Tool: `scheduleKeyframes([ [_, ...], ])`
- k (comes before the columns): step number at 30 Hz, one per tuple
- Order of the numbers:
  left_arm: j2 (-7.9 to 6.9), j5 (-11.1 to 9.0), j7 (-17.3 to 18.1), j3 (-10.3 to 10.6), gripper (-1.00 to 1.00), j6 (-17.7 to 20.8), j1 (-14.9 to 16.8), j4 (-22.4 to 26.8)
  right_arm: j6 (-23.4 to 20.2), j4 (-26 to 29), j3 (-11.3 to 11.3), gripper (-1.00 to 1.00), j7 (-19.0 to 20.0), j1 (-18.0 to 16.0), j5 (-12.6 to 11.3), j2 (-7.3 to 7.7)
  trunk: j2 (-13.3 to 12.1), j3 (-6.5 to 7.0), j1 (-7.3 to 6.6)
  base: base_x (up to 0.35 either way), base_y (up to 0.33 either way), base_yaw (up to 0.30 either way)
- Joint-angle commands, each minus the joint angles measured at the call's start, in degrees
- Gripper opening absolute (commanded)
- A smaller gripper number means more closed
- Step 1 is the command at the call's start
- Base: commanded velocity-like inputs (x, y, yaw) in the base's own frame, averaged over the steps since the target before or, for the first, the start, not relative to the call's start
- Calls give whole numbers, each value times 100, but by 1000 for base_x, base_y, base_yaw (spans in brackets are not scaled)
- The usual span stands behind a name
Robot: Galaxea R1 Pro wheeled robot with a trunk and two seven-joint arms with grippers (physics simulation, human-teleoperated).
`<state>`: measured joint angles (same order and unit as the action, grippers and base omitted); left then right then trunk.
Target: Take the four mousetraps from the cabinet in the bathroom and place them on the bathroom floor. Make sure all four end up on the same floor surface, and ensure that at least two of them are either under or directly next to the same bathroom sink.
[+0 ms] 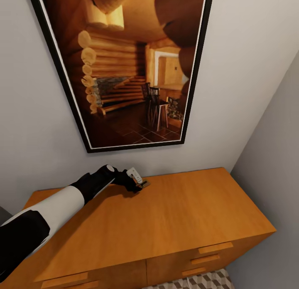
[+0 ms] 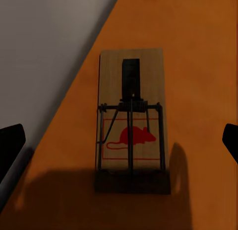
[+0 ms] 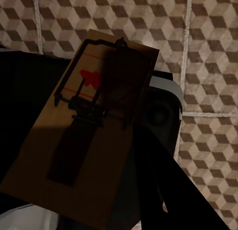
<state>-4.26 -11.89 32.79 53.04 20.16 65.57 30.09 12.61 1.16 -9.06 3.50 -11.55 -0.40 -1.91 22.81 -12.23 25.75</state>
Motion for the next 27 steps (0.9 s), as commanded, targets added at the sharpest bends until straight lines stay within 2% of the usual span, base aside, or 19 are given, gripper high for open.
scheduleKeyframes([
  [1, -3, -60, -10, 33, 100, 49, 8, 13, 22, -9, -25, -100, -7, -5, -13, 2, 11, -11, 3, 0, 0, 0],
  [27, 4, -60, -1, 37, 100, 20, 8, 5, 22, -9, -25, -100, -7, -5, -15, 6, 11, -11, 3, 0, 0, 0],
])
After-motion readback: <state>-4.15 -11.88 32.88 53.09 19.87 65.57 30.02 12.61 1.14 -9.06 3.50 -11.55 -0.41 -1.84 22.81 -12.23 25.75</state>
